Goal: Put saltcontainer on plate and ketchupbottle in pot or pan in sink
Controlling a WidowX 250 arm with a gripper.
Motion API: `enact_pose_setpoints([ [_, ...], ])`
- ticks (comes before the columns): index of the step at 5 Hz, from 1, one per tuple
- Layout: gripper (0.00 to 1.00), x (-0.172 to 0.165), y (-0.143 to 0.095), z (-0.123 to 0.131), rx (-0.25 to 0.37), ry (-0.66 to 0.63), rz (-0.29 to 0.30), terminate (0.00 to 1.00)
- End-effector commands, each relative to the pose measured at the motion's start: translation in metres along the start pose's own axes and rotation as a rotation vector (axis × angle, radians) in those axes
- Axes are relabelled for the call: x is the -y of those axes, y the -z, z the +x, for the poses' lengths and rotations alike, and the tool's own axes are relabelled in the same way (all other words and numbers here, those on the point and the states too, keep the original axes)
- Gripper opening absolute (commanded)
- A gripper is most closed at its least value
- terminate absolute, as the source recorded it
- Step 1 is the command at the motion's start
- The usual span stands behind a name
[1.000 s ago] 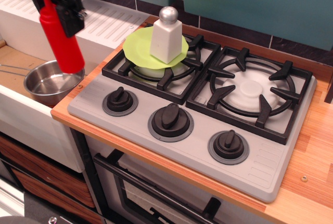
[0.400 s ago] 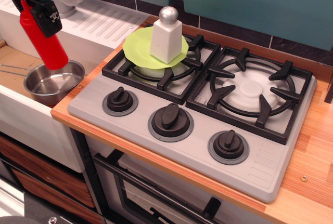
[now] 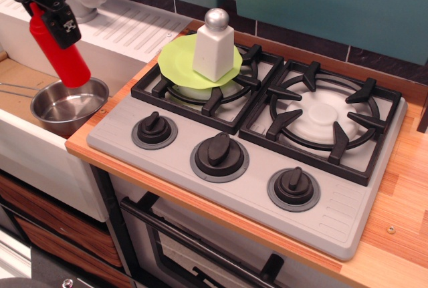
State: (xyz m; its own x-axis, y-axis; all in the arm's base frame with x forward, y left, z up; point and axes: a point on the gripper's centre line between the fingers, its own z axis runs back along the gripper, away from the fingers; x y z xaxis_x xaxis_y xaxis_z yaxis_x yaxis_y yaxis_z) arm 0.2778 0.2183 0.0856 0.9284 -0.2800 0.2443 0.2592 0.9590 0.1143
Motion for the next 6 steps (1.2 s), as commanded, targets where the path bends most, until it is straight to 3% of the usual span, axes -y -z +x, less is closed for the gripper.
enact_pose_setpoints([
  [1,0.0,-0.018,-0.01,0.009,-0.008,0.001,0.058,0.0],
  [2,0.0,-0.015,-0.011,0.009,-0.016,-0.012,0.054,0.0],
  [3,1.0,-0.011,-0.012,0.01,-0.015,-0.017,0.062,0.0],
  [6,1.0,-0.002,-0.02,0.011,-0.031,-0.035,0.06,0.0],
])
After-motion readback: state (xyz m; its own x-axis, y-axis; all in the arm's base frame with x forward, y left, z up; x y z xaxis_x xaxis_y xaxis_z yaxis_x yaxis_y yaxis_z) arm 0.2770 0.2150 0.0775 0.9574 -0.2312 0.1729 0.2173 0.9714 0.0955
